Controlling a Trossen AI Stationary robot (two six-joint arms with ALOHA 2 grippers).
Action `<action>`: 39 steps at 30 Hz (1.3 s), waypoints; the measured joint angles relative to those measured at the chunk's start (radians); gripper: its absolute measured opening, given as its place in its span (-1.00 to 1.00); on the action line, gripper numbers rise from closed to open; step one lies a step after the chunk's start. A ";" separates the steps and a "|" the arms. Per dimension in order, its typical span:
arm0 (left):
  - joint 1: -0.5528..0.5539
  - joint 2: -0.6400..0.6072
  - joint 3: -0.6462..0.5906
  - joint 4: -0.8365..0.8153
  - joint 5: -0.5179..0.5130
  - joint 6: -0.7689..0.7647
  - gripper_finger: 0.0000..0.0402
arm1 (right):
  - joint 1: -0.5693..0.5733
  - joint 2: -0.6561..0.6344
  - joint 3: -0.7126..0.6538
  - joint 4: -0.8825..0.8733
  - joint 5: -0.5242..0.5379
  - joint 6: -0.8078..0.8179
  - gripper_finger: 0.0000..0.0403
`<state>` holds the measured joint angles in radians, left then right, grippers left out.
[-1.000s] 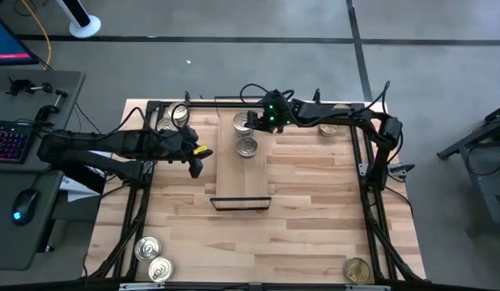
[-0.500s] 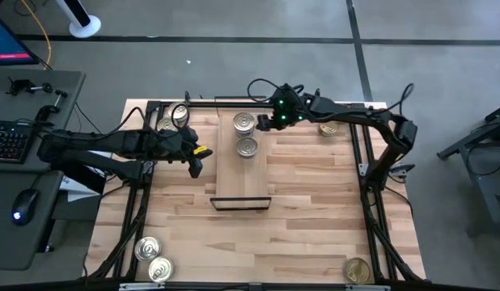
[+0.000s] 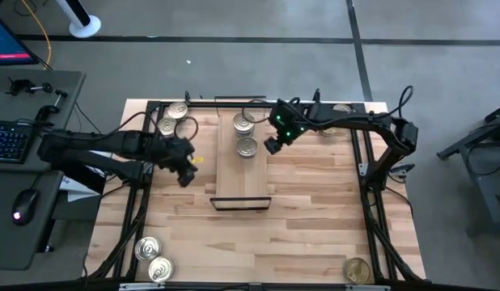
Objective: Stack canned seafood by type on shelf
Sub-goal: Put the green tuna can on the shelf
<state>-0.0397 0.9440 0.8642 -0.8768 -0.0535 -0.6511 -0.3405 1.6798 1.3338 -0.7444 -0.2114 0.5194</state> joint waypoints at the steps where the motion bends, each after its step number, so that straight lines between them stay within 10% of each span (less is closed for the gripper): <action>1: -0.030 0.000 0.000 0.005 0.011 -0.008 -1.00 | 0.008 0.000 0.000 -0.033 0.002 -0.029 0.12; 10: -0.526 0.041 0.000 0.099 -0.073 -0.152 -1.00 | 0.131 -0.009 -0.047 -0.376 0.266 -0.233 -0.91; 18: -0.830 0.249 -0.001 0.133 -0.062 -0.495 -1.00 | 0.201 -0.153 -0.270 -0.286 0.322 -0.173 -0.98; 30: -0.669 0.279 -0.002 0.220 -0.198 -0.436 -1.00 | -0.300 -0.346 -0.535 0.066 0.463 0.166 -1.00; 39: -0.563 0.237 -0.001 0.339 -0.156 -0.368 -1.00 | -0.414 -0.294 -0.659 0.213 0.604 0.285 -1.00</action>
<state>-0.6024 1.1814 0.8631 -0.5380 -0.2092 -1.0187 -0.7545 1.3858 0.6747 -0.5319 0.3922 0.8048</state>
